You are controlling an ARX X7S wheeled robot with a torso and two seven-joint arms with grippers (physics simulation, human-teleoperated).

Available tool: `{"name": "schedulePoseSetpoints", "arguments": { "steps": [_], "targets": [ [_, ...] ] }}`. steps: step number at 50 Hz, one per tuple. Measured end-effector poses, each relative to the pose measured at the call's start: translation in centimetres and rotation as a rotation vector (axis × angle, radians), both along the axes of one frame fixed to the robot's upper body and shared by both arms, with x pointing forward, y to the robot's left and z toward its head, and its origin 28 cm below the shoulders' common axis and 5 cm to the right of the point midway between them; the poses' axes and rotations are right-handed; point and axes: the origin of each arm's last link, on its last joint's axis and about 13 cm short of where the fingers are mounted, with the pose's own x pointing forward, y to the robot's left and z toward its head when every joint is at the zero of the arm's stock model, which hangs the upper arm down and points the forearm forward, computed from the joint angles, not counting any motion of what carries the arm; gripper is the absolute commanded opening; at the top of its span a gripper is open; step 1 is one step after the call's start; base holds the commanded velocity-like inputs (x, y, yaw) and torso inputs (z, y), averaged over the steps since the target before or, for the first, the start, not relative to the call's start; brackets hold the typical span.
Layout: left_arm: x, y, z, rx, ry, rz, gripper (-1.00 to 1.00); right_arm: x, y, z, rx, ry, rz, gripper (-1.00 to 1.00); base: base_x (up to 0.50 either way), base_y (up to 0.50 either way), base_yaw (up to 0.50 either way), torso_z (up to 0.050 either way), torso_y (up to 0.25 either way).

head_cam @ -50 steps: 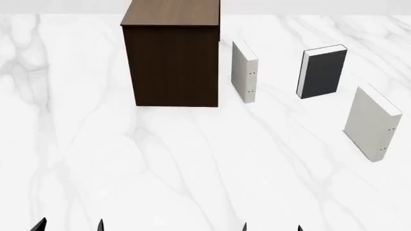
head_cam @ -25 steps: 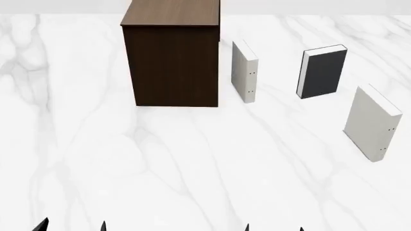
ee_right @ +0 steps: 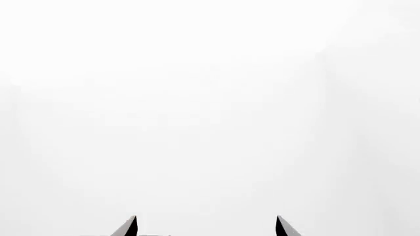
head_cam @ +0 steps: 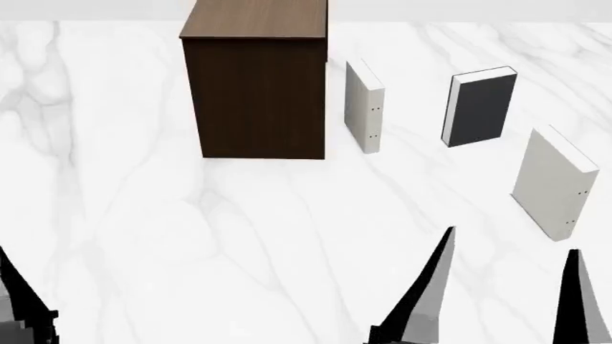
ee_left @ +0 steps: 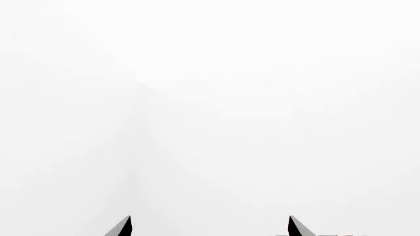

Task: Pick up the book in the middle and place it on the cabinet shelf.

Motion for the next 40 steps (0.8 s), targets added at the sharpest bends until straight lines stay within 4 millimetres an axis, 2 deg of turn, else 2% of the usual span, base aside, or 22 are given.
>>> {"name": "schedulePoseSetpoints", "arguments": {
  "steps": [6,14,40],
  "targets": [
    [-0.9,0.1,1.7,0.005,-0.11,0.026,1.0,-0.8,-0.1,1.5,0.01,-0.114,-0.001,1.0,0.42,0.0,0.0,0.0,0.0],
    [-1.6,0.1,2.7,0.01,-0.187,0.039,1.0,-1.5,0.0,2.5,0.016,-0.187,0.006,1.0,0.5,0.0,0.0,0.0,0.0],
    [-2.2,-0.1,3.3,0.023,-0.245,0.041,1.0,-2.0,0.3,2.9,-0.007,-0.211,0.048,1.0,0.5,0.0,0.0,0.0,0.0]
  ]
}}
